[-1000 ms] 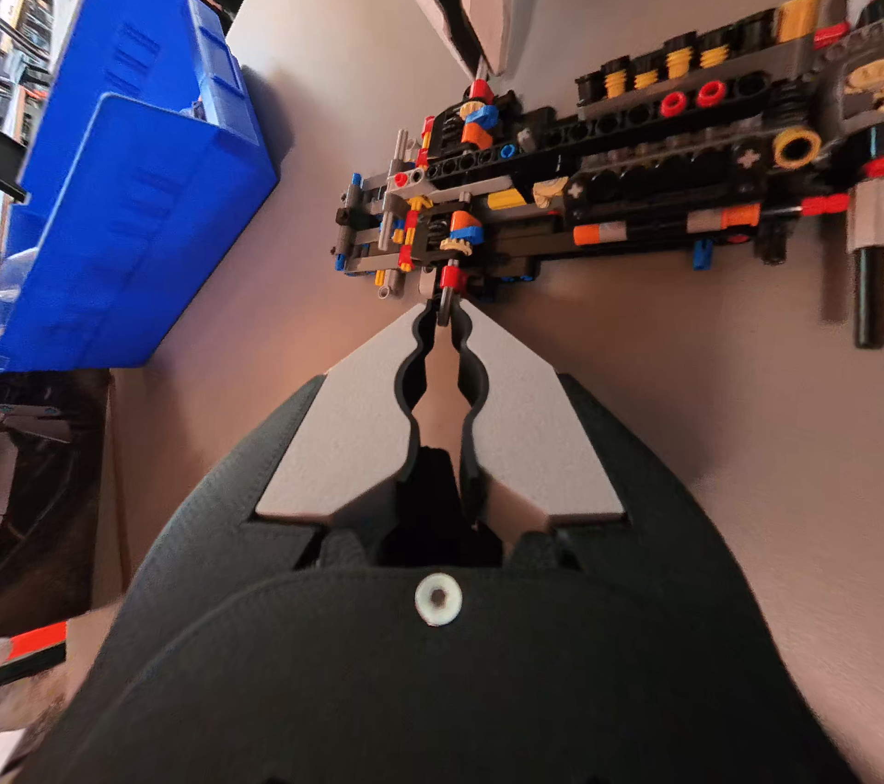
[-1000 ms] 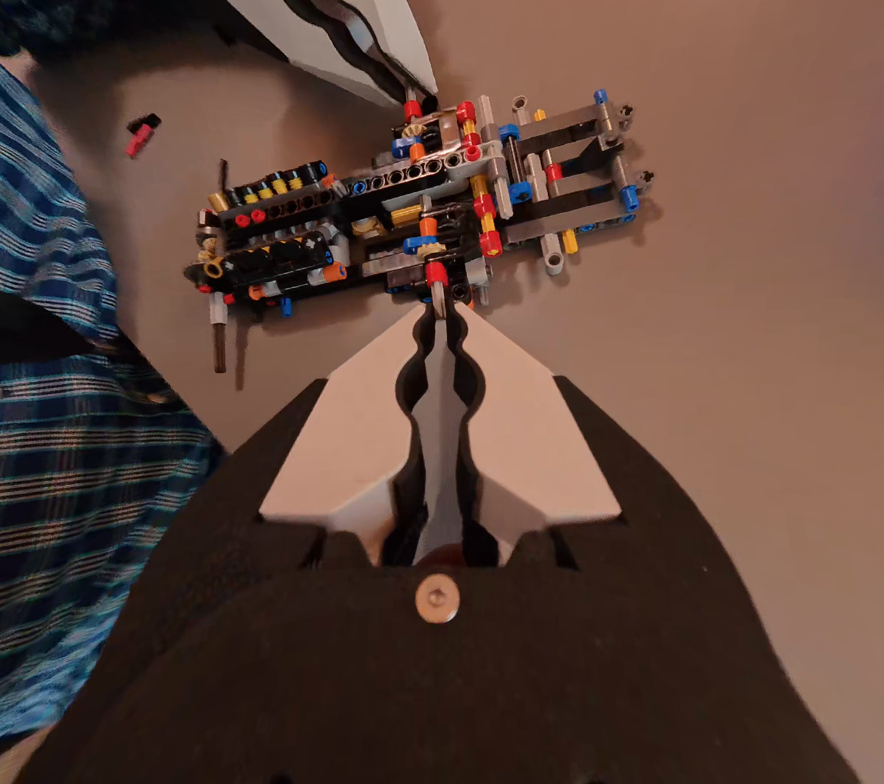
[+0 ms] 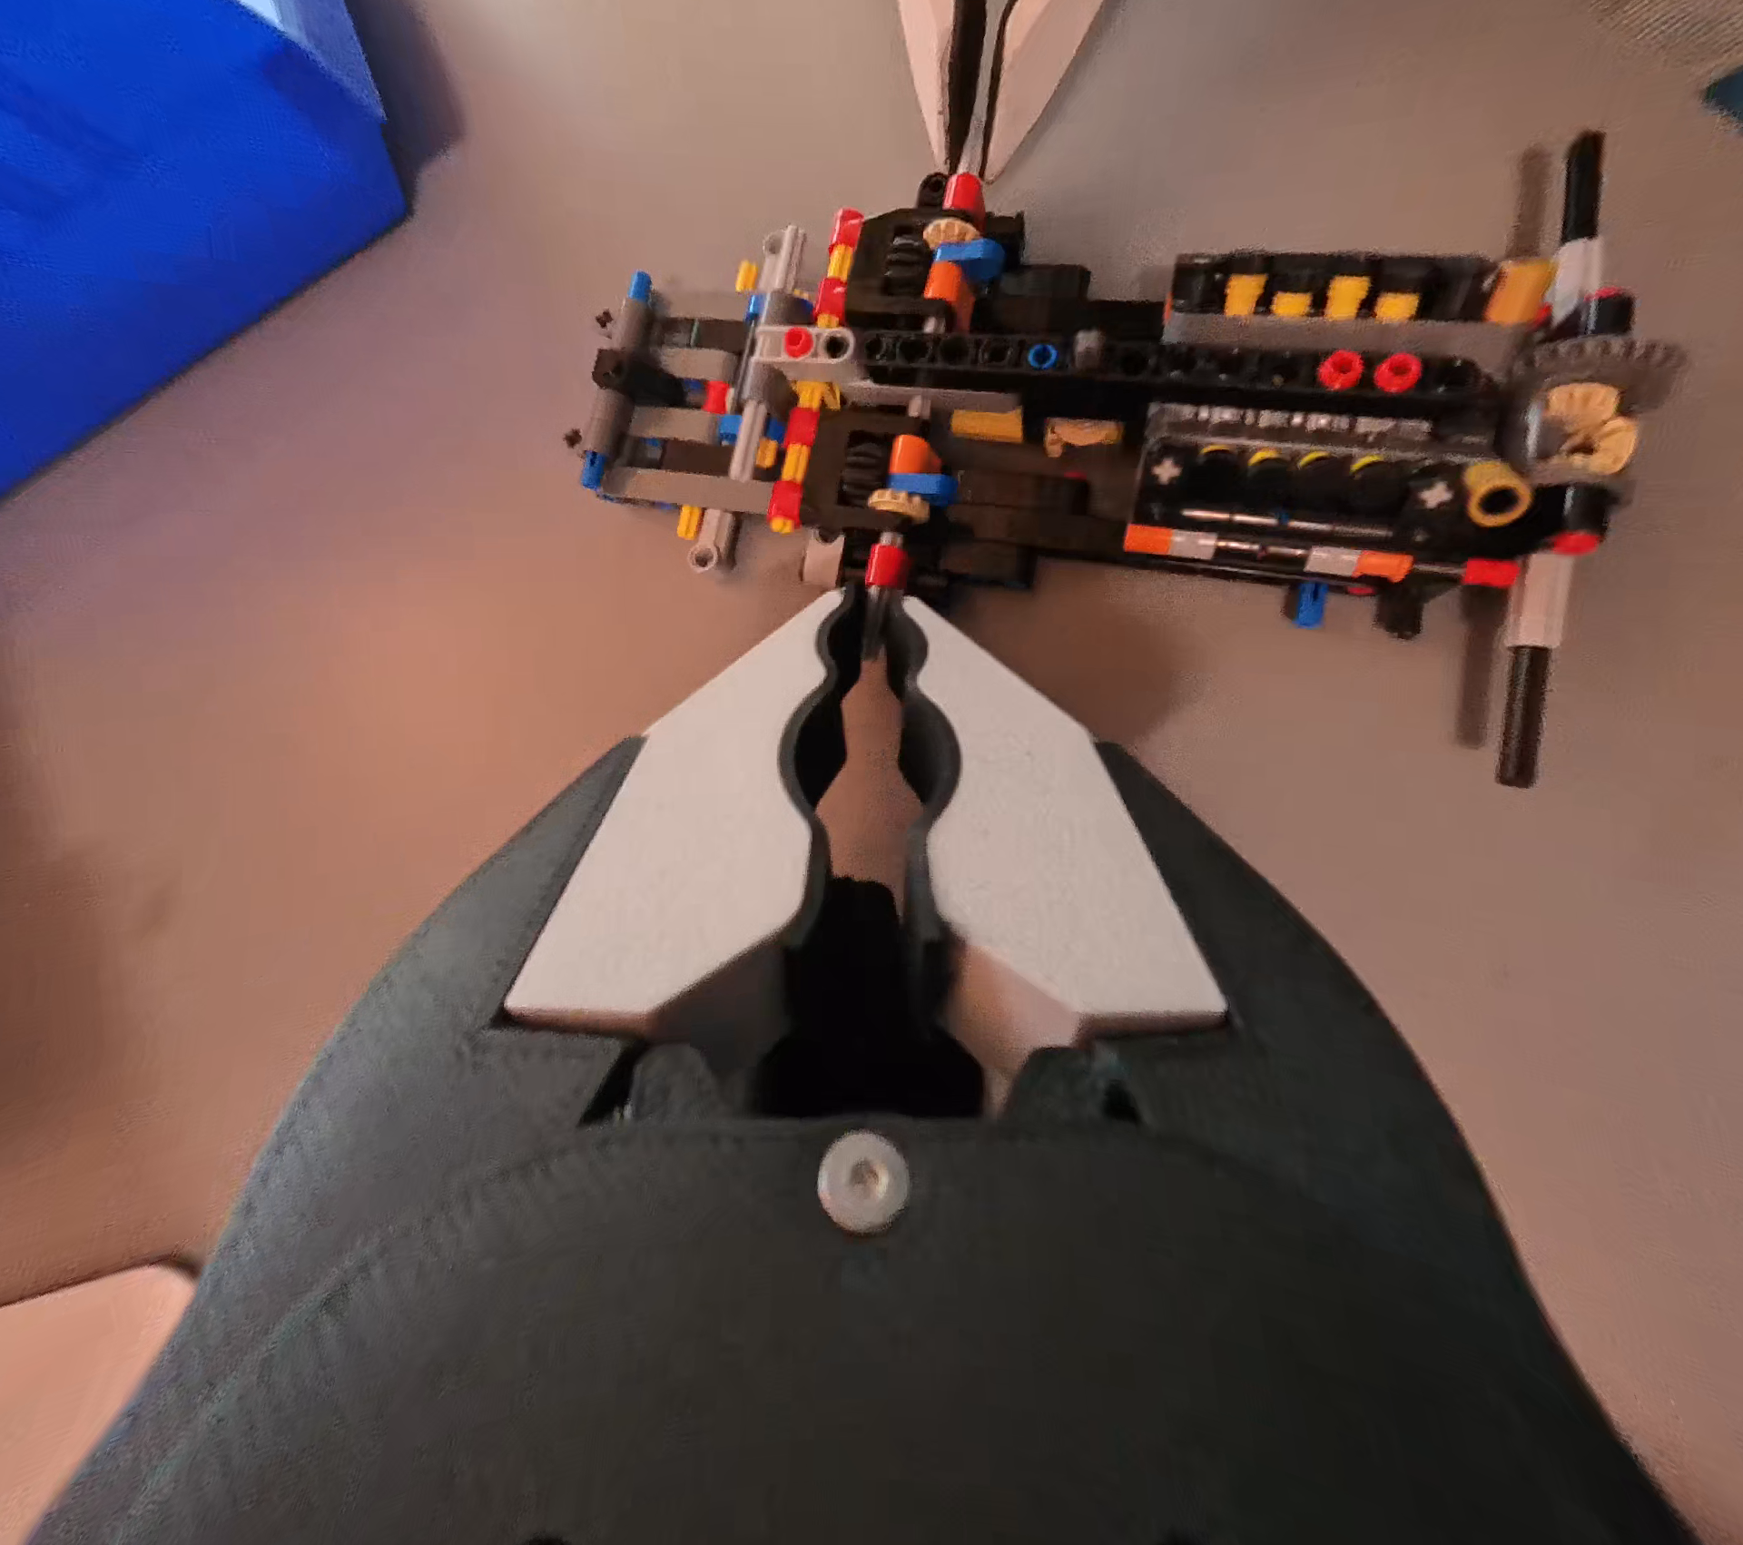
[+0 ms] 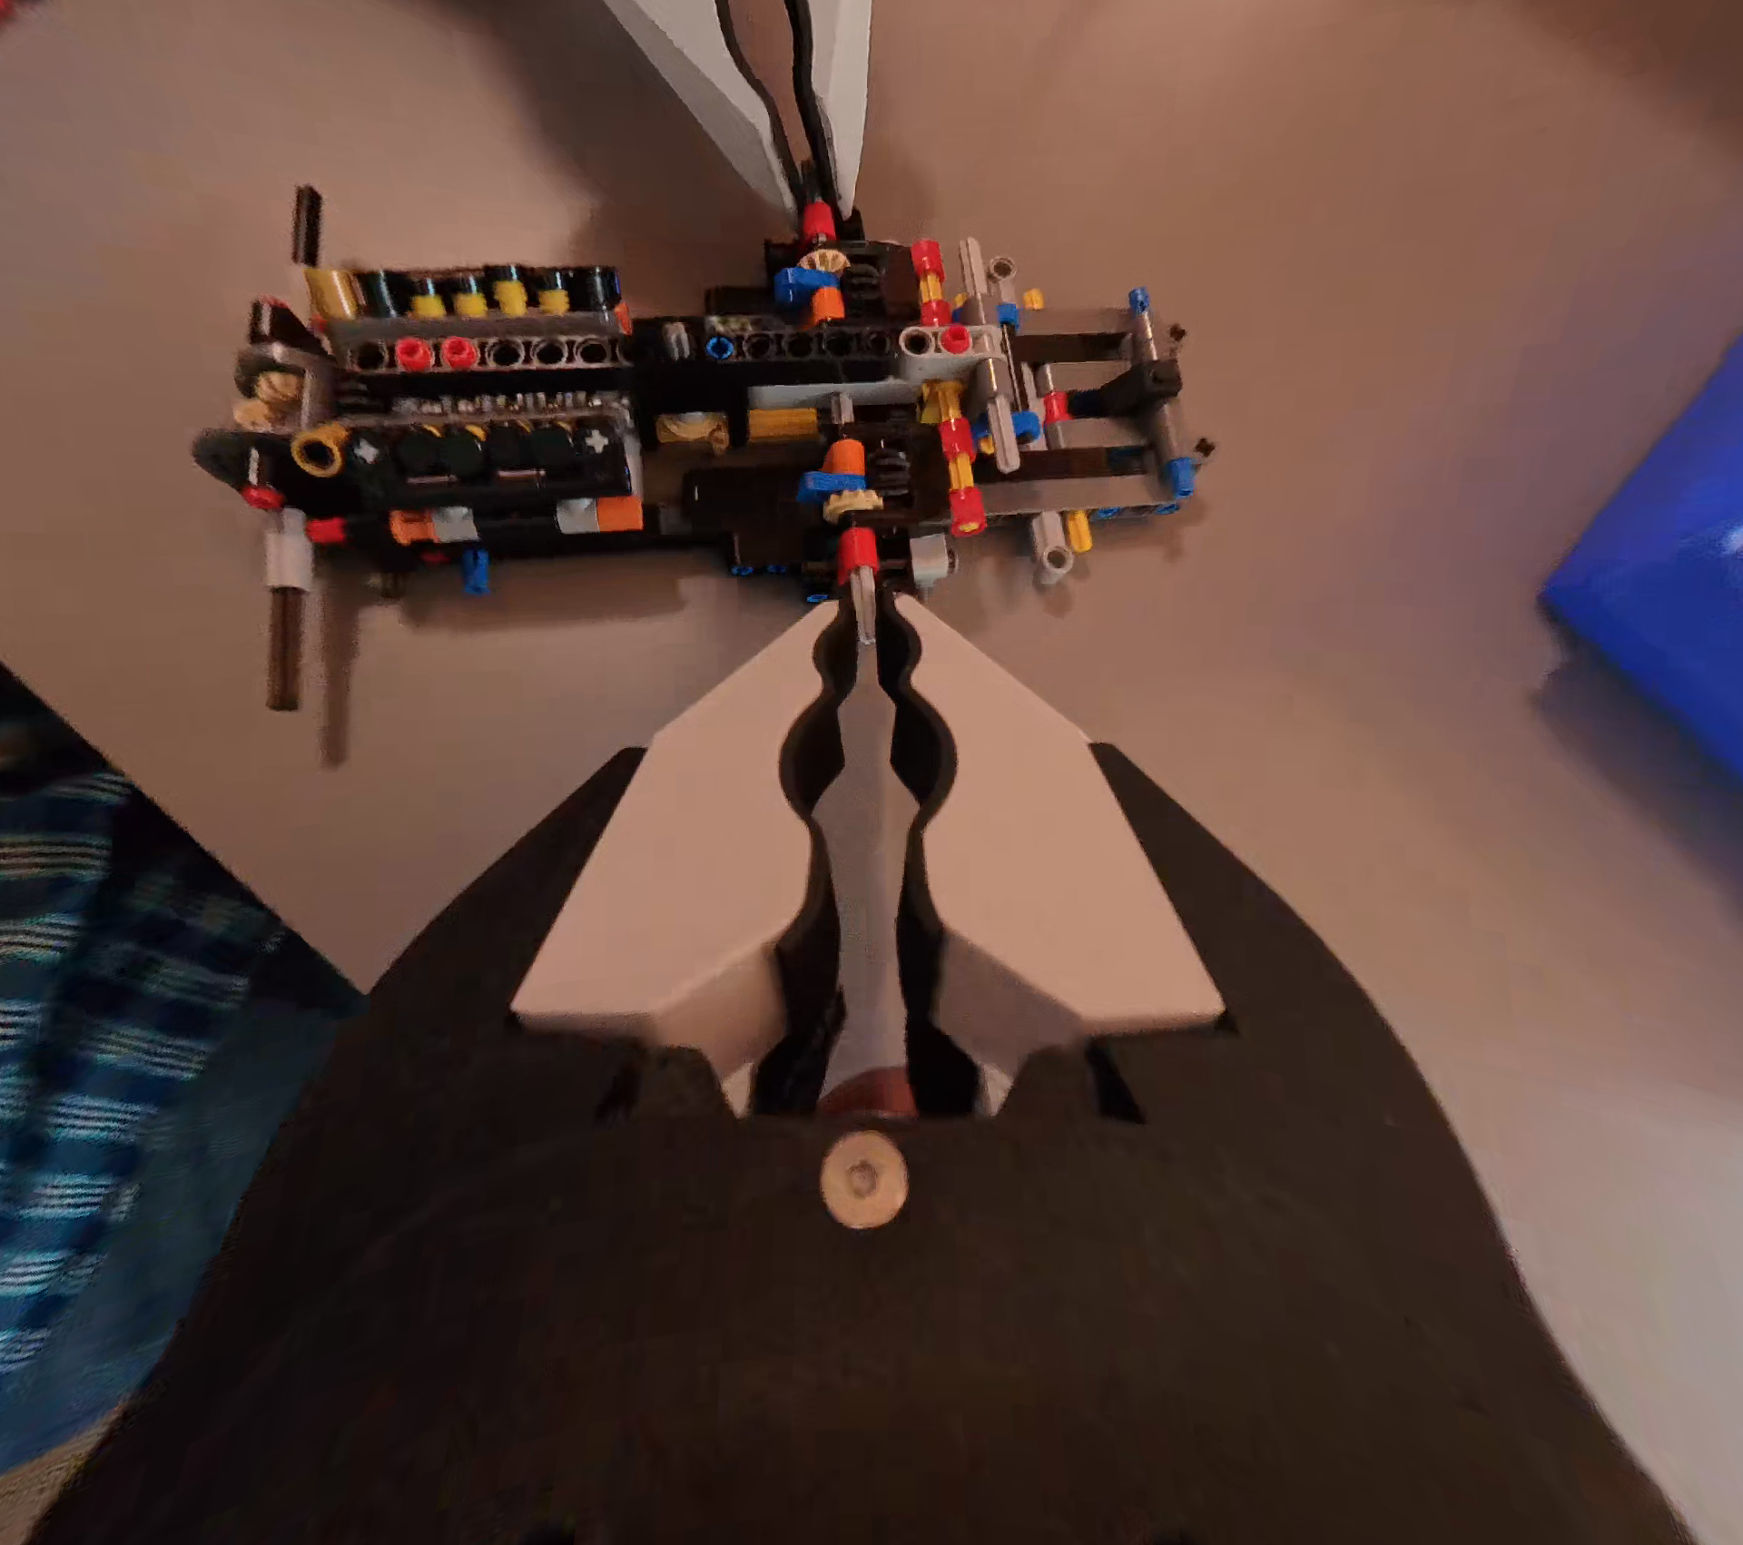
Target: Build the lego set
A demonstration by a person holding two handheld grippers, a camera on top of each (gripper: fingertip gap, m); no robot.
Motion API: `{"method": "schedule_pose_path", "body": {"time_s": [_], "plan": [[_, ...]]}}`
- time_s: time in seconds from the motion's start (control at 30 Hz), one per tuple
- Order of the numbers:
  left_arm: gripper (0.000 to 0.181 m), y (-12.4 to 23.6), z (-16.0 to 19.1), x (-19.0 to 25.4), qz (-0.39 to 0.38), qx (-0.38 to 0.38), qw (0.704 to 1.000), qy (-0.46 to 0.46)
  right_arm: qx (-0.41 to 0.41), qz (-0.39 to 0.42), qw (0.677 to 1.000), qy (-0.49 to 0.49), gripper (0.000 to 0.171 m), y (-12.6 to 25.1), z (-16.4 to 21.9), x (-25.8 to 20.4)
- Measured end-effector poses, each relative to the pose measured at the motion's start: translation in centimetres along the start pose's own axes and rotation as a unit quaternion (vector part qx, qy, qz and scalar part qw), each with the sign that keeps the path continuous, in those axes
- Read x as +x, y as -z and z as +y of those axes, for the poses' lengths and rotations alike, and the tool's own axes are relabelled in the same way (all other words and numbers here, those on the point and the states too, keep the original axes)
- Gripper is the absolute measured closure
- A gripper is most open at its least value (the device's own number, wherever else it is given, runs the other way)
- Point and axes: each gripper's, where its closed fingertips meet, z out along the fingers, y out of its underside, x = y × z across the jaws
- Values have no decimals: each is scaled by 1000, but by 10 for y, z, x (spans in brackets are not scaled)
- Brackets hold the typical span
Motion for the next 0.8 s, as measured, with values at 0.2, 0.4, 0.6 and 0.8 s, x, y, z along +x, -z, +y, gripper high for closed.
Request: {"method": "schedule_pose_path", "body": {"time_s": [0.2, 0.4, 0.6, 0.8], "plan": [[178, 0, 1, 0, 72, -10, 994, 77, -1, -75, 991, -110, 170, 0, -2, -3], [177, 1, 1, 0, 145, -16, 979, 144, 10, -141, 967, -213, 171, 0, -3, -5], [179, 3, -1, 2, 217, -1, 952, 218, 28, -181, 945, -272, 171, 0, -4, -5], [179, 2, -2, 4, 182, -8, 967, 181, 30, -146, 963, -225, 171, 1, -3, -3]]}}
